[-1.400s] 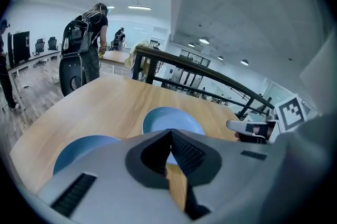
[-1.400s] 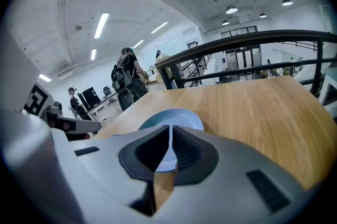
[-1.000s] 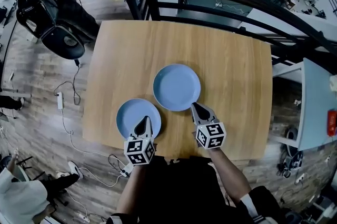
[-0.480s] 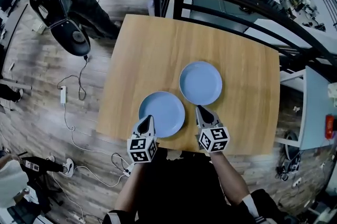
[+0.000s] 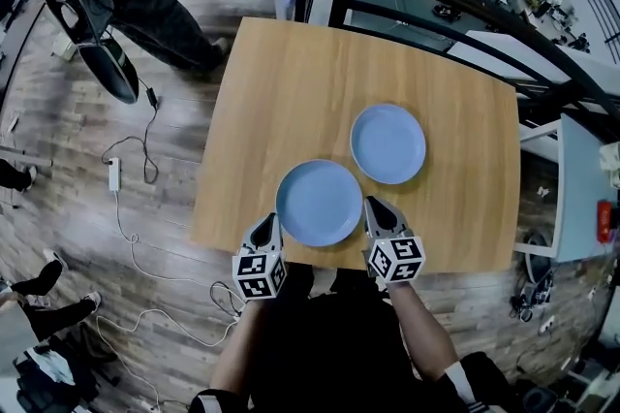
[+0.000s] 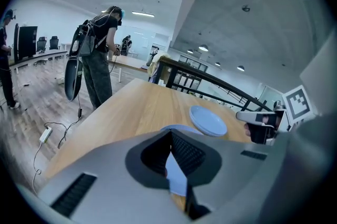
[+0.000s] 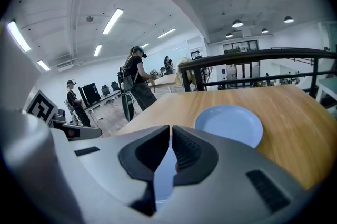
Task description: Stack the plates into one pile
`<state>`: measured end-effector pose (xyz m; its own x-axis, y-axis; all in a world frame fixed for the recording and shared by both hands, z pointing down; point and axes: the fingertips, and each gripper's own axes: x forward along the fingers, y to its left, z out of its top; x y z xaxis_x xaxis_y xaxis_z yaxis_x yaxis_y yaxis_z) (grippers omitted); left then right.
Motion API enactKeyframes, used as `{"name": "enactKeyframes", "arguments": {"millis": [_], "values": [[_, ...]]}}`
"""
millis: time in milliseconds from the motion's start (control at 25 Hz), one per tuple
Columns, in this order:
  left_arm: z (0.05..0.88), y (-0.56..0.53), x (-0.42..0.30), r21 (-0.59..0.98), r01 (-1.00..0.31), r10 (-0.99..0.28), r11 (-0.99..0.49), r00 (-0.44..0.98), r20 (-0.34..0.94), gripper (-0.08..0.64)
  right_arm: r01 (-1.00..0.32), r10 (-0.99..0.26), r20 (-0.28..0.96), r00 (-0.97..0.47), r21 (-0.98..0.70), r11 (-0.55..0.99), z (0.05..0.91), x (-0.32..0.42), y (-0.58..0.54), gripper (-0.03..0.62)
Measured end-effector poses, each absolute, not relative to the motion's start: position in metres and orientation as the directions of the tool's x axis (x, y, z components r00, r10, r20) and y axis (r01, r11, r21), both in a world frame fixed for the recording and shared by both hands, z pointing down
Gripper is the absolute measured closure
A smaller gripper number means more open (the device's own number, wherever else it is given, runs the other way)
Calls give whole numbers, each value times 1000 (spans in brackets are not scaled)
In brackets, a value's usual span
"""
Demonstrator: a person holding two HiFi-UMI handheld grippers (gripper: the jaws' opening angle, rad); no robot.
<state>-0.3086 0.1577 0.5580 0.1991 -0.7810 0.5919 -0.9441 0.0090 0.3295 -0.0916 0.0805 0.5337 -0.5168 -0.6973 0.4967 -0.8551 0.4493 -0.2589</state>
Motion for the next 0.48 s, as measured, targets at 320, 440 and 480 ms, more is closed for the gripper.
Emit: {"name": "enactKeyframes", "arguments": {"millis": [320,440,480], "values": [[589,169,-322,334,-942,-741,-25,241,626,537,-889,-695,556,-456,-248,385,567,-97,102,552],[604,173,-318,335,-942,-725,-33,253,640,537,-896,-685,580,-441,-244,370,583,-92,110,552],[608,175,-316,335,-942,-722,-33,254,644,537,-899,-682,587,-436,-245,364,588,-89,113,552]]}}
